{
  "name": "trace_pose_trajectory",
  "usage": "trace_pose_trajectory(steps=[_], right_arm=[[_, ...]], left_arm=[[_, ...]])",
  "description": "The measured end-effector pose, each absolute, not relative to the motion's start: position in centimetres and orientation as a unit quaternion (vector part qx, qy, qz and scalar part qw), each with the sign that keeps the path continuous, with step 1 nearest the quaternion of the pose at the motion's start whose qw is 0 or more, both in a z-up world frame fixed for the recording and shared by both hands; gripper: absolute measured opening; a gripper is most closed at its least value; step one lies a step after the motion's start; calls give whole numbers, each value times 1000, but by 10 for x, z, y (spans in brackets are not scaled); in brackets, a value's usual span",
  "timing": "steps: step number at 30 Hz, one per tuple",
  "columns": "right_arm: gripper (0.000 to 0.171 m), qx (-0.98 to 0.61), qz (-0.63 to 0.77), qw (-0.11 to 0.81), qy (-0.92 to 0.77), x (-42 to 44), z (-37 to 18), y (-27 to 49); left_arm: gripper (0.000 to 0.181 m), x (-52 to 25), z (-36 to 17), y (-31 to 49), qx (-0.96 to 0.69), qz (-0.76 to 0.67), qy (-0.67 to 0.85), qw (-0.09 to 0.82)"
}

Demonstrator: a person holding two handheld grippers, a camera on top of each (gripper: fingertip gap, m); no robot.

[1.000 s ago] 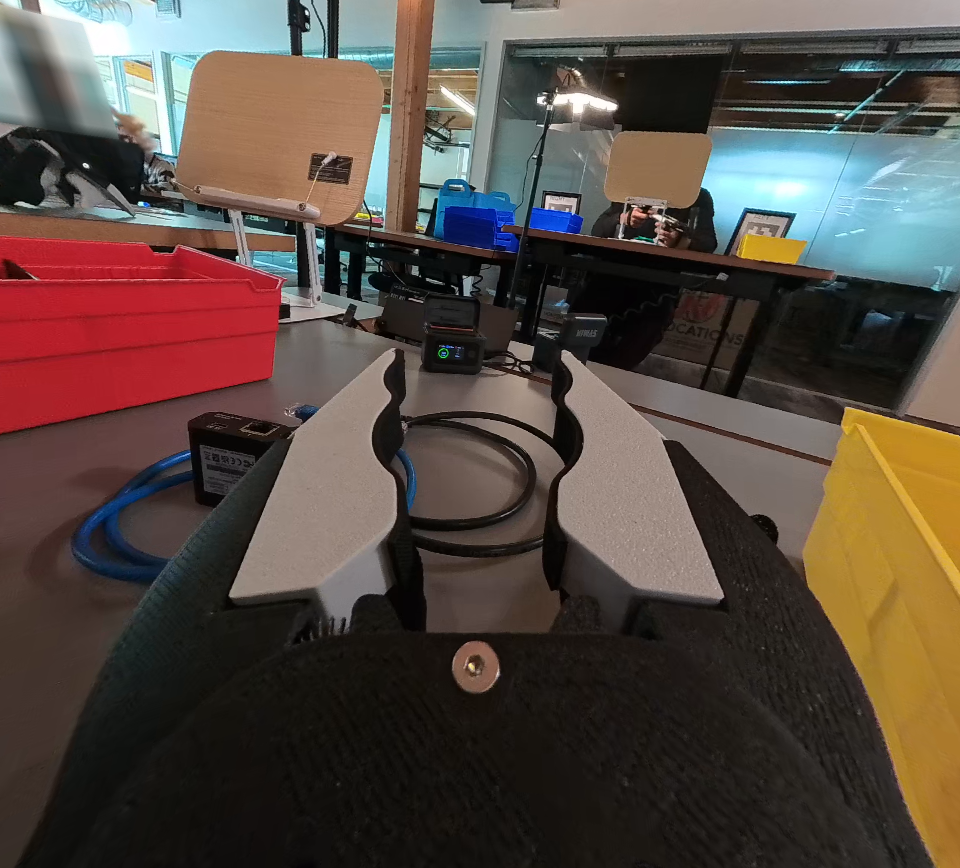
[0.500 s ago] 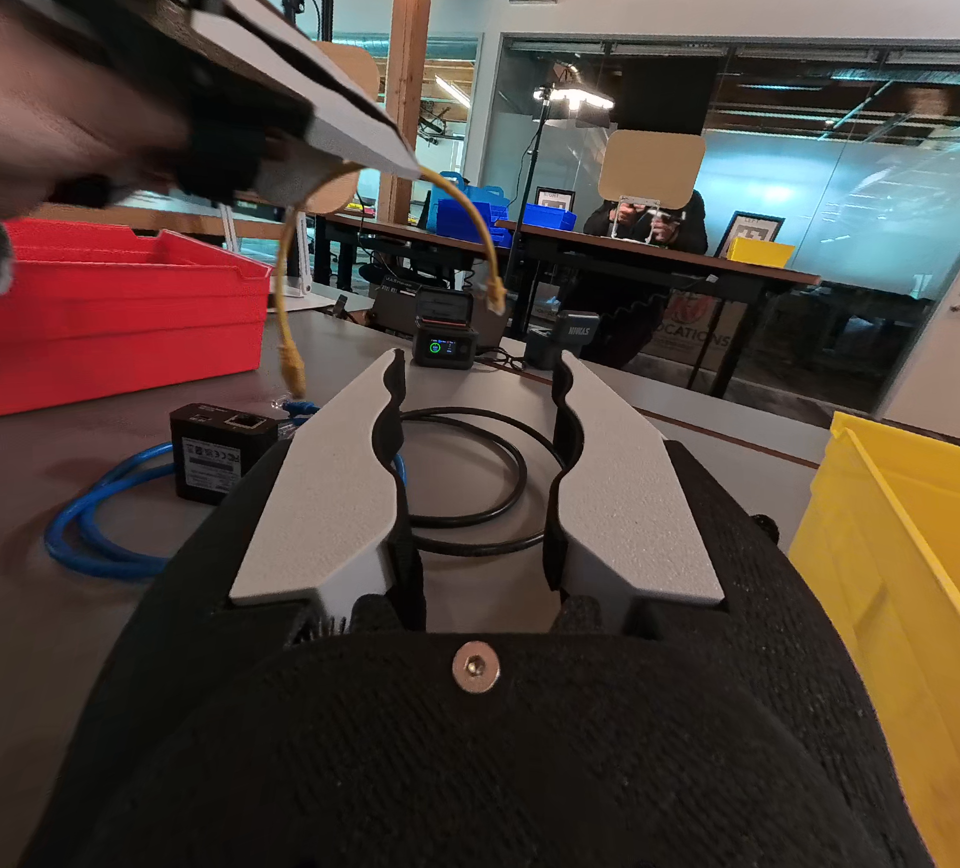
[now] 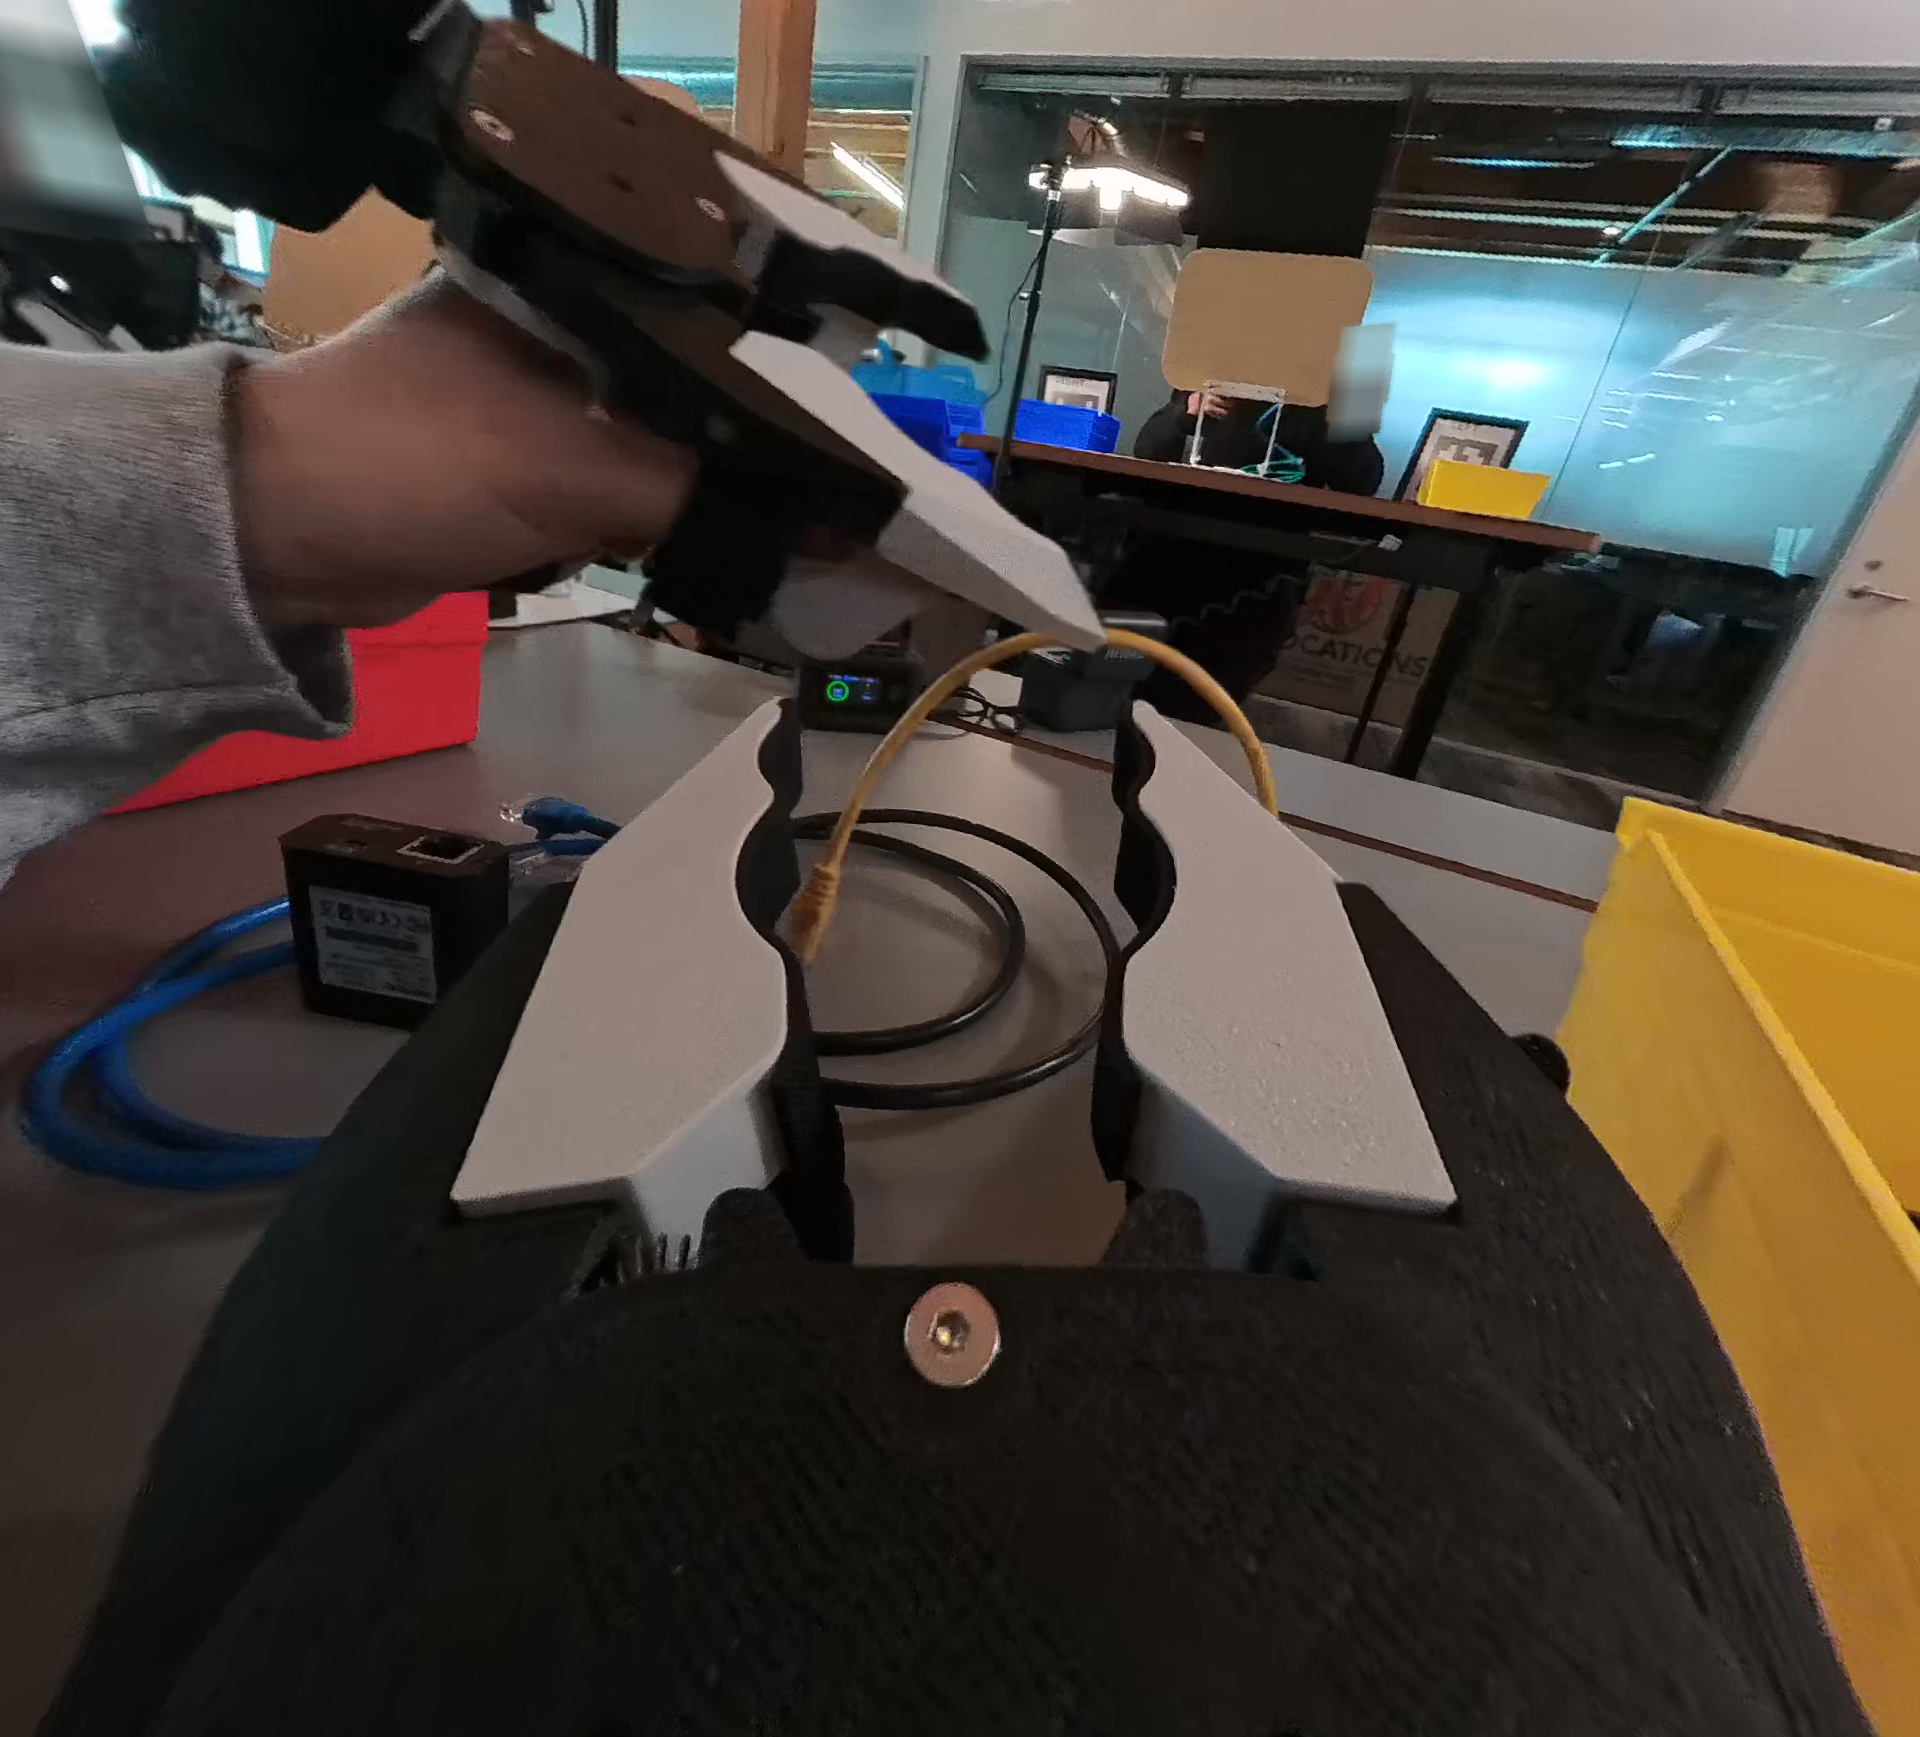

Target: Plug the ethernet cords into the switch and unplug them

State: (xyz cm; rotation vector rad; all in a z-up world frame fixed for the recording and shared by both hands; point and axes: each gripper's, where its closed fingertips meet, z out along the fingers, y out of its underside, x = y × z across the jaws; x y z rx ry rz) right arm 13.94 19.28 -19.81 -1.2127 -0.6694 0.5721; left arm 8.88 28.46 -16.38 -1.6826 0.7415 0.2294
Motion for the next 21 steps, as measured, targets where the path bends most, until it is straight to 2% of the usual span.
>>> trace_pose_trajectory(steps=[1, 4, 6, 10, 14, 18, 21], right_arm=[[60, -551, 265, 731, -302, 140, -198, 193], [60, -548, 265, 733, -305, 139, -197, 192], [60, -546, 262, 732, -311, 137, -197, 190], [60, -545, 265, 731, -315, 136, -197, 188], [62, -518, 294, 719, -357, 124, -196, 171], [66, -475, 375, 633, -483, 85, -205, 122], [65, -478, 346, 535, -605, 47, -226, 107]], left_arm=[[128, 82, -160, 281, -728, 101, 306, 606], [115, 55, -138, 257, -714, 68, 246, 651], [114, 36, -134, 235, -718, 23, 206, 664], [118, 17, -157, 185, -739, 8, 207, 642], [114, 26, -189, 132, -750, 6, 266, 606], [115, 33, -225, 92, -767, 10, 316, 558], [114, 37, -244, 70, -778, -14, 313, 544]])
